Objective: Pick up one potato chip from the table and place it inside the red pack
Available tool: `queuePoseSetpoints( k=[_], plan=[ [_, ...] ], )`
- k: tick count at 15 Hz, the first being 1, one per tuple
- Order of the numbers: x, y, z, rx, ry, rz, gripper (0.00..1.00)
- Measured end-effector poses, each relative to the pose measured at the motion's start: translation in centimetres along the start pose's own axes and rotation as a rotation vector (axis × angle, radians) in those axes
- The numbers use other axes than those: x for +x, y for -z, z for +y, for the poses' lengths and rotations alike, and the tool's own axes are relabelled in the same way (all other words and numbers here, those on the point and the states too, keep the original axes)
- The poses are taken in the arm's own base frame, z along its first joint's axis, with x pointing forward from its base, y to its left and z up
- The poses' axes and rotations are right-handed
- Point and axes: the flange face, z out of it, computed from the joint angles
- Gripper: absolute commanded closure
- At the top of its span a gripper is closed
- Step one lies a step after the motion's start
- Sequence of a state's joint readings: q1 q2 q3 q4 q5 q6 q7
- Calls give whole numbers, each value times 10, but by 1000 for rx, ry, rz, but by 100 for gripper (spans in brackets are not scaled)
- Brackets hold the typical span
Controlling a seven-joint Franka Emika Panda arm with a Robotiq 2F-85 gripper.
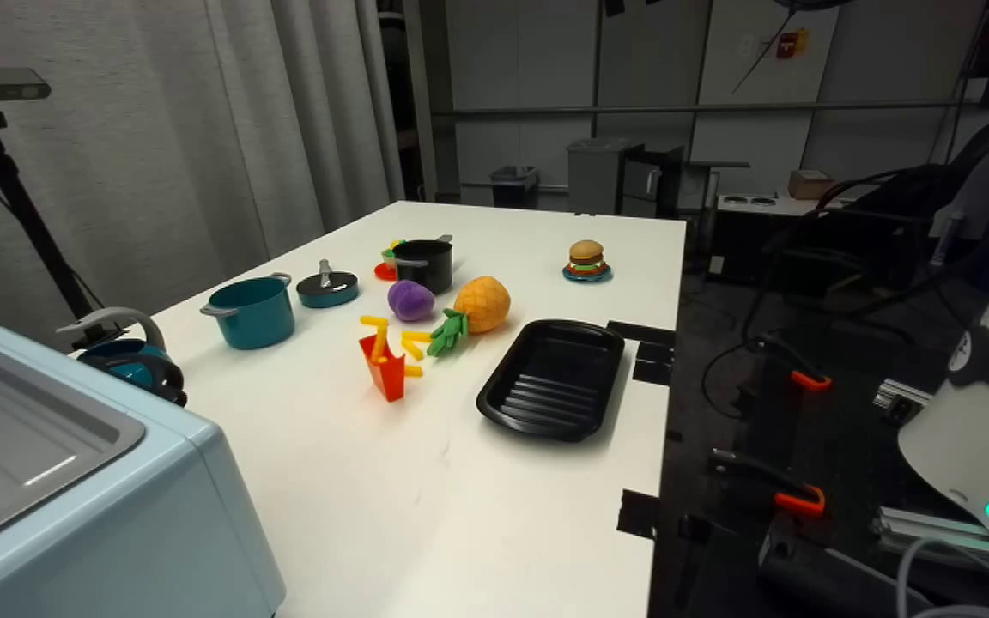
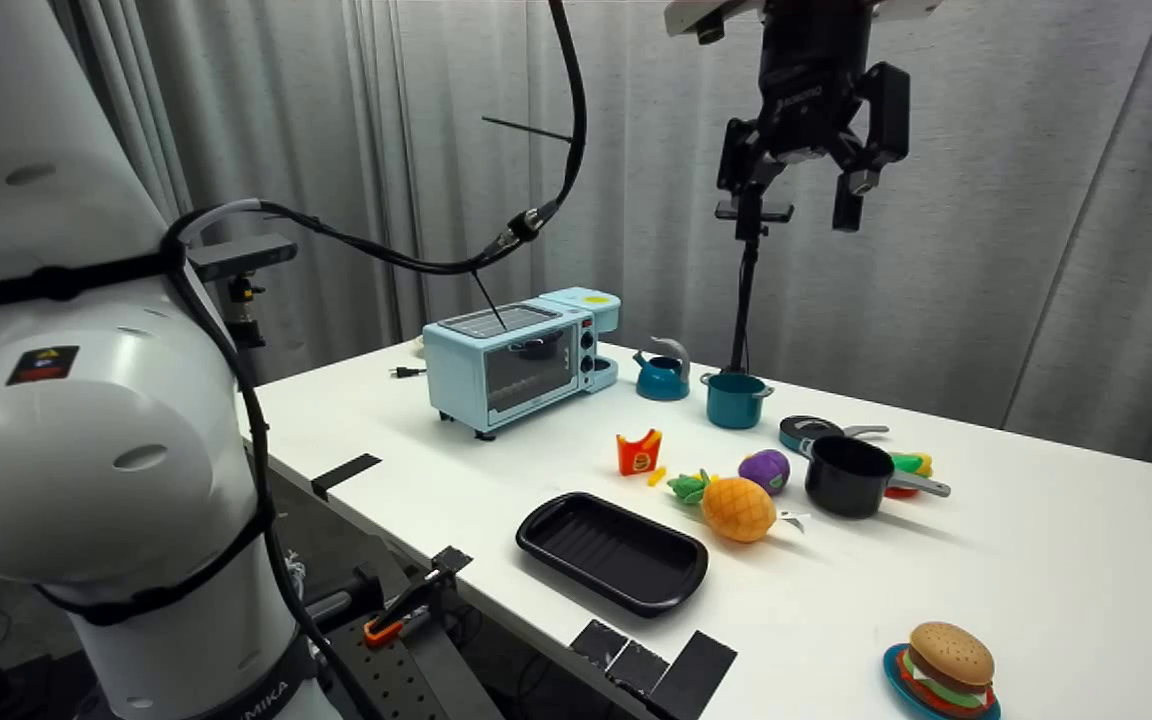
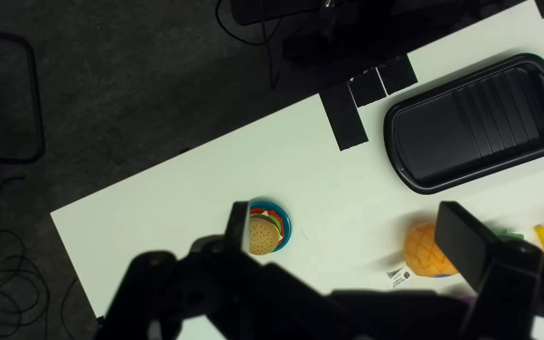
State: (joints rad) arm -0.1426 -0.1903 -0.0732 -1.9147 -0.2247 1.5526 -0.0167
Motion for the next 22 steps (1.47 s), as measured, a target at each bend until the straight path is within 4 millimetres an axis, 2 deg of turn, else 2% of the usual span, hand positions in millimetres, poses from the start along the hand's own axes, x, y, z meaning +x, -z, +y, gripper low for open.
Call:
queuePoseSetpoints(
  k=[16,18,22],
  plan=[
    [2,-1,-4,1,8,-4,0],
    [6,-3,-18,8,31,-9,0],
    [20,-7,-69,44,113,-25,0]
  ],
)
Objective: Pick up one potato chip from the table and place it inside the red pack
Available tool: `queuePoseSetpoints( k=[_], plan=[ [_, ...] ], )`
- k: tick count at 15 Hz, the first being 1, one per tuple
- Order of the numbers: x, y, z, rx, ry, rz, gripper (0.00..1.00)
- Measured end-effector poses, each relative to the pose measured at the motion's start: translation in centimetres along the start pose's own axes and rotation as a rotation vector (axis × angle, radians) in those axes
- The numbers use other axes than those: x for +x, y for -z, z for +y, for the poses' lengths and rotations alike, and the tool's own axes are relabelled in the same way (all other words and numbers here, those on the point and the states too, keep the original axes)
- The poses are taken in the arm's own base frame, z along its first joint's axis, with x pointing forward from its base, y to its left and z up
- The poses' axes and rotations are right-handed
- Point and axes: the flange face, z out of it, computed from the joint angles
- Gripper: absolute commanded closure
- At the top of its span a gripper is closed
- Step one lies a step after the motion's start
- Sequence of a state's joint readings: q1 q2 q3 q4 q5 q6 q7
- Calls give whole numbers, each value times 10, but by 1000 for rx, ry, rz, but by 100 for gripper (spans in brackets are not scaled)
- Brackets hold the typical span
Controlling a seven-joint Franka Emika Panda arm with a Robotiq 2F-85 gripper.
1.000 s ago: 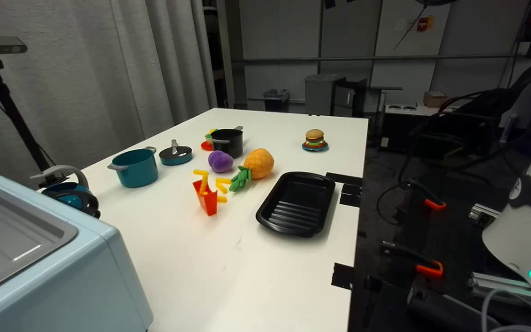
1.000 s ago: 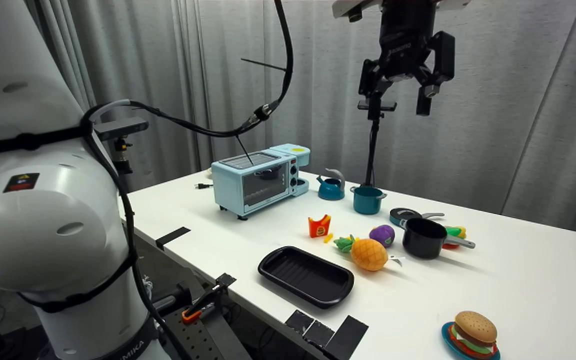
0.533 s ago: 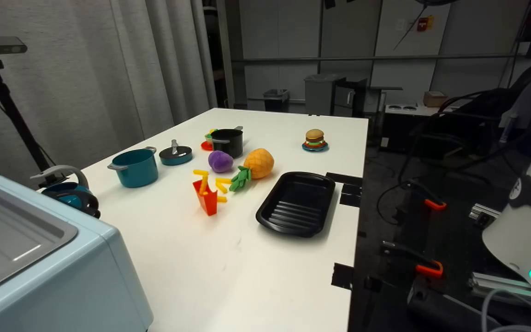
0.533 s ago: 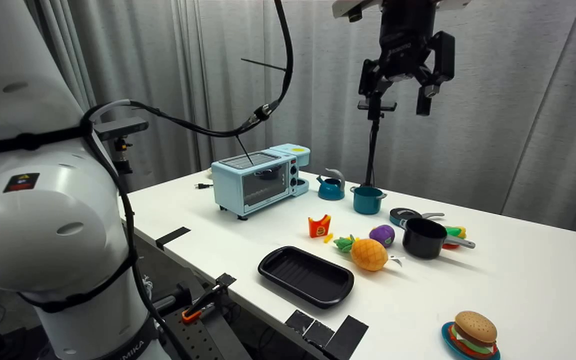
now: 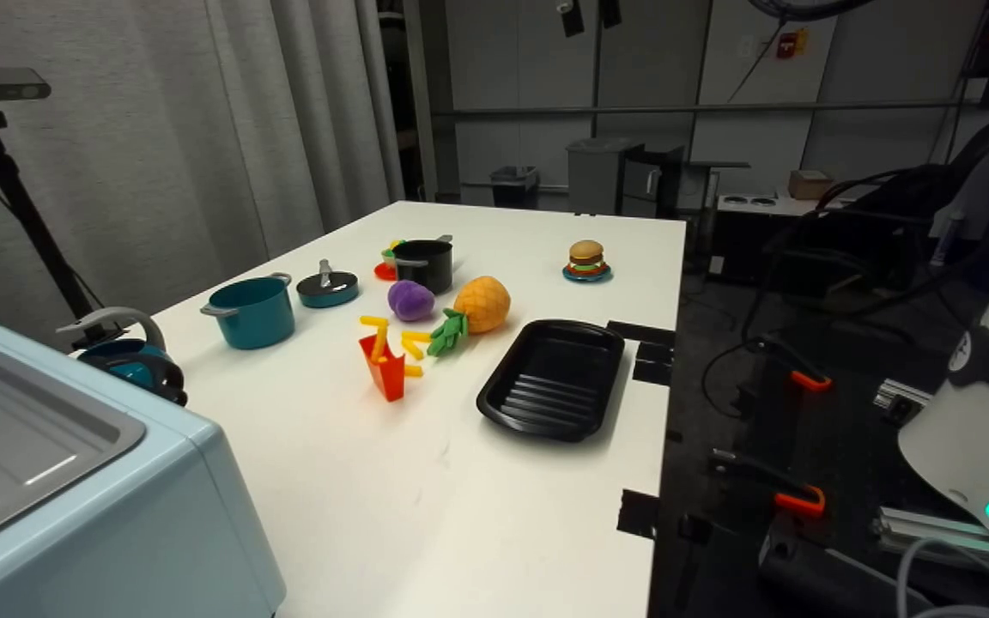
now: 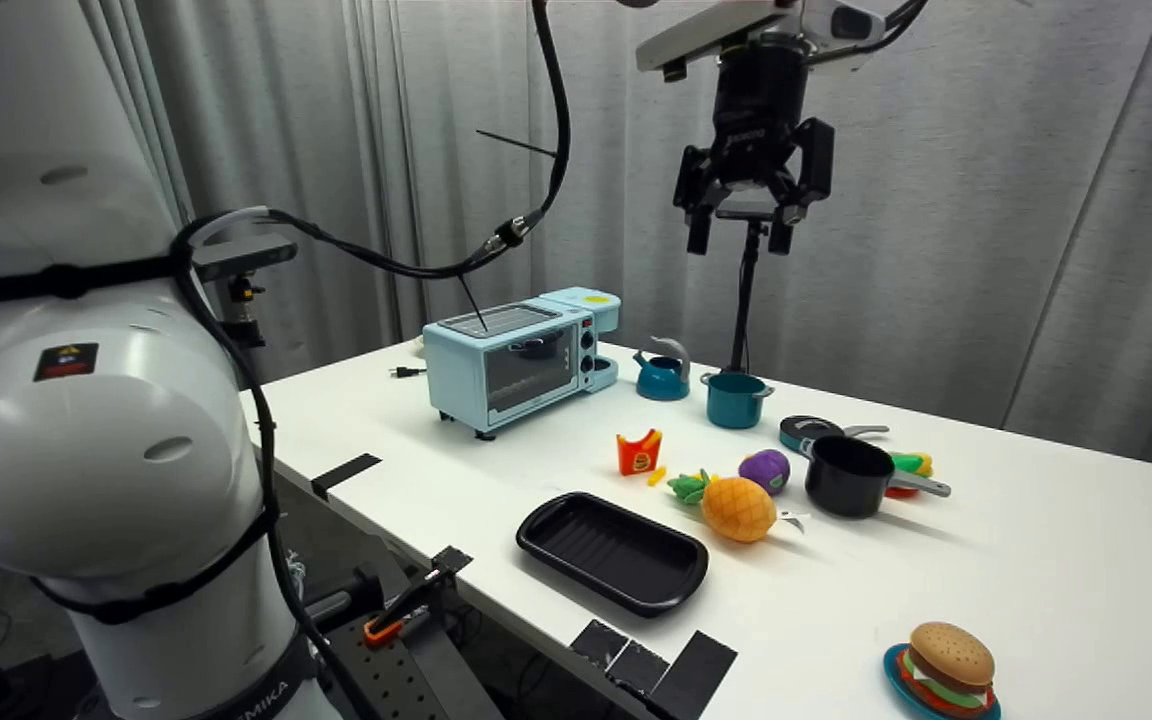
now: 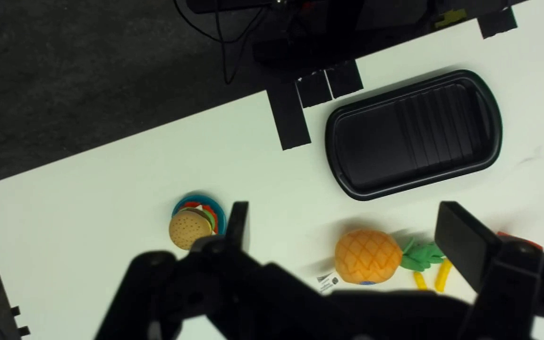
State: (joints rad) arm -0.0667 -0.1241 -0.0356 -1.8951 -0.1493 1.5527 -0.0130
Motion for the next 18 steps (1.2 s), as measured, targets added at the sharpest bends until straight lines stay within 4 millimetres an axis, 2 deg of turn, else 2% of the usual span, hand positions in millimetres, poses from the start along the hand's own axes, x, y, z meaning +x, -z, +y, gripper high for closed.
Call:
queuePoseSetpoints(
  k=[3,6,10,14,18],
  plan=[
    [25,-5,-34,28,53,-10,0],
    [58,-11,-65,60,86,17,0],
    [97,-21,-92,109,103,84,0],
    [119,-24,-106,179,95,155,0],
    [135,-46,-154,244,97,218,0]
  ],
)
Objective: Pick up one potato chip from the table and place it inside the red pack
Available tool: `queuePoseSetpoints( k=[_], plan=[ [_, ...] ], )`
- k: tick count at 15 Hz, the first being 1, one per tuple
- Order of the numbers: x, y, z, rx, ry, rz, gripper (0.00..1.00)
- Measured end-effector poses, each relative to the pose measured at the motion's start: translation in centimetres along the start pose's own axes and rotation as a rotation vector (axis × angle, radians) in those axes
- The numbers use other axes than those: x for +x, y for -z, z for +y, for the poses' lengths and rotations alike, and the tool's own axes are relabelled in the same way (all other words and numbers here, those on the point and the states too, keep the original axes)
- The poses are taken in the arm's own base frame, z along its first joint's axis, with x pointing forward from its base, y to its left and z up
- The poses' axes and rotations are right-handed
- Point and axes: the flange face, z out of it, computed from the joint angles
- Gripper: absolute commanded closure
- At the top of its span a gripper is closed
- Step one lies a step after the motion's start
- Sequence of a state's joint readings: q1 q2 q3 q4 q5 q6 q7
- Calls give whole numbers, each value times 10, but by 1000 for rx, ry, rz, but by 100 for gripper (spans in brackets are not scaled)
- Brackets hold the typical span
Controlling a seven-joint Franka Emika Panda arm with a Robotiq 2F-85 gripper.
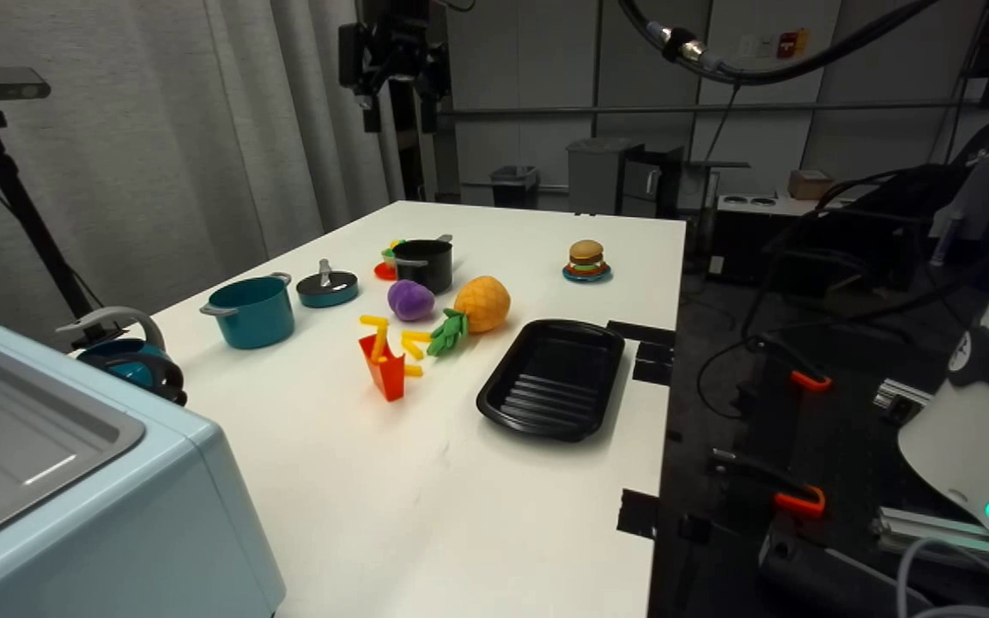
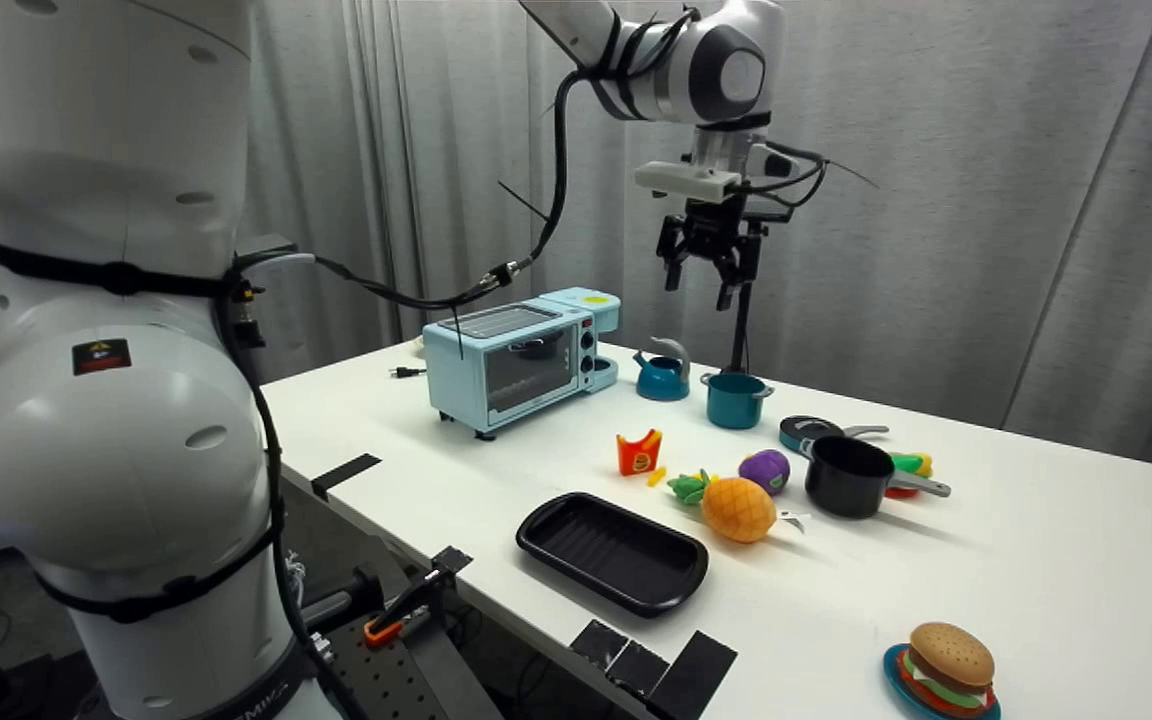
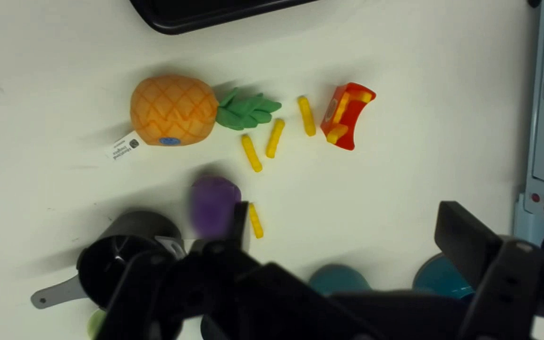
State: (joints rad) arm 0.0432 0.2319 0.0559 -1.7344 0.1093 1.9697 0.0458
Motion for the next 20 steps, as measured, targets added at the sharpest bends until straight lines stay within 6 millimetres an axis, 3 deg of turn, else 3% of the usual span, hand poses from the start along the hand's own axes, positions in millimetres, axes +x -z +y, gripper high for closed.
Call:
queuePoseSetpoints(
  k=[3,14,20],
  plan=[
    [5,-17,-13,9,4,27,0],
    [10,-26,-15,-17,23,56,0],
    [27,-75,-48,-55,84,136,0]
  ],
)
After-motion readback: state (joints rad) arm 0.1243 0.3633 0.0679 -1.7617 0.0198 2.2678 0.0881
